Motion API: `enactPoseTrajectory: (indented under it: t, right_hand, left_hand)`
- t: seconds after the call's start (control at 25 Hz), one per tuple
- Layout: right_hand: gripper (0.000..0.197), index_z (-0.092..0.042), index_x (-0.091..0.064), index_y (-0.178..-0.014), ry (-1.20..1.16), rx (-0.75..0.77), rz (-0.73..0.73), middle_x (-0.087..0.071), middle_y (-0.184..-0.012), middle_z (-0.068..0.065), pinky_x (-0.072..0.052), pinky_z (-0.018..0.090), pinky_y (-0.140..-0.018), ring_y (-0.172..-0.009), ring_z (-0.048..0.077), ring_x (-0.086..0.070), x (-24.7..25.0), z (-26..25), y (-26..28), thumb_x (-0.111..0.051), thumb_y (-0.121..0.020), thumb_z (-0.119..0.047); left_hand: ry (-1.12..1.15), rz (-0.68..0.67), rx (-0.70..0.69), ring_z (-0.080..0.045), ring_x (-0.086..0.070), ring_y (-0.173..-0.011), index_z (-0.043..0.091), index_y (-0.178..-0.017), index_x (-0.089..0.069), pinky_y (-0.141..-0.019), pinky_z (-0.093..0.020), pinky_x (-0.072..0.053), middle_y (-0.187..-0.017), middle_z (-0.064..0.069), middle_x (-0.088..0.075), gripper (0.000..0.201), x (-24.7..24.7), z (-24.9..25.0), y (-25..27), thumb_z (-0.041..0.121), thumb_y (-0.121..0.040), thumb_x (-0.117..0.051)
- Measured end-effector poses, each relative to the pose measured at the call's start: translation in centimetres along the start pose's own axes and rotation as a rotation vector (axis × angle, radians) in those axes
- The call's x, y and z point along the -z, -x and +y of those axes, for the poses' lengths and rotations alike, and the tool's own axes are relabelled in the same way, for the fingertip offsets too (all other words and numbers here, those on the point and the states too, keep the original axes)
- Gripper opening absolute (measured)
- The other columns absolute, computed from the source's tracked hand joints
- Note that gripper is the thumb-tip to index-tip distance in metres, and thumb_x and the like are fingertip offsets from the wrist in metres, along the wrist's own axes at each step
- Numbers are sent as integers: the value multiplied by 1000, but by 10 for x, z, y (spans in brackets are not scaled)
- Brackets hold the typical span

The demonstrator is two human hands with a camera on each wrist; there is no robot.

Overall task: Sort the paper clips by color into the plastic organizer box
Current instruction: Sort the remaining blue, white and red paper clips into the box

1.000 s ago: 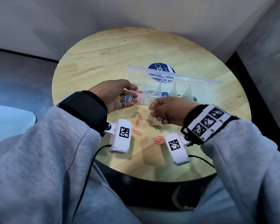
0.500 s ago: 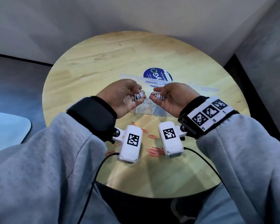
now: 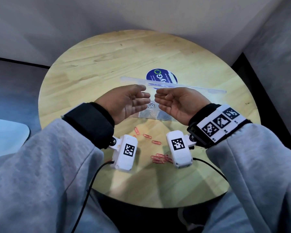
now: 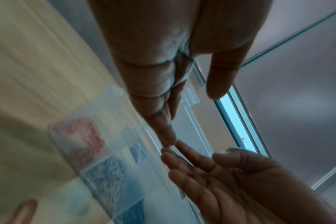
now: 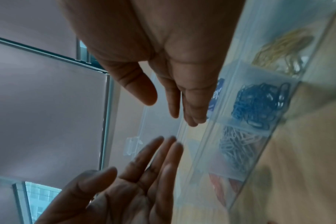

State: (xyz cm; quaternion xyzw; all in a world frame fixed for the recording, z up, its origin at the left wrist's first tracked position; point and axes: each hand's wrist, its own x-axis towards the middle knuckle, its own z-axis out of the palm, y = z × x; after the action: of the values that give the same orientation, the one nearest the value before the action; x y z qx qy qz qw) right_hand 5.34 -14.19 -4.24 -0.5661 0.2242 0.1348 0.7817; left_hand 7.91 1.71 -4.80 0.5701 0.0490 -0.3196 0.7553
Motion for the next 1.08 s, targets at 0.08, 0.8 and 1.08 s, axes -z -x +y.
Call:
enactPoseTrajectory:
  t: [0.08, 0.8, 1.08]
  right_hand:
    - [23, -2, -60, -100, 61, 32, 4, -60, -107, 16, -48, 27, -89, -97, 22, -60, 6, 1, 6, -38, -93, -4]
    - [19, -18, -60, -92, 1683, -64, -115, -61, -89, -4, -44, 27, -68, -86, 17, -57, 26, 63, 54, -69, -75, -20]
    - [18, -11, -66, -94, 1757, -46, -117, -68, -99, 5, -48, 30, -77, -93, 22, -62, 30, 73, 52, -65, -82, -25]
  left_hand:
    - [-221, 46, 5, -14, -58, -69, 13, -96, -58, -55, -18, -51, -88, -5, -59, 17, 3, 5, 8, 6, -84, -49]
    - [-1948, 34, 484, -14, -45, -50, 14, -58, -53, -47, -19, -32, -56, 3, -50, 25, 7, -35, 49, 26, -74, -68]
    - [-2002, -25, 506, -17, -53, -61, 14, -60, -58, -51, -22, -36, -61, 2, -56, 25, 16, -53, 40, 30, -70, -74]
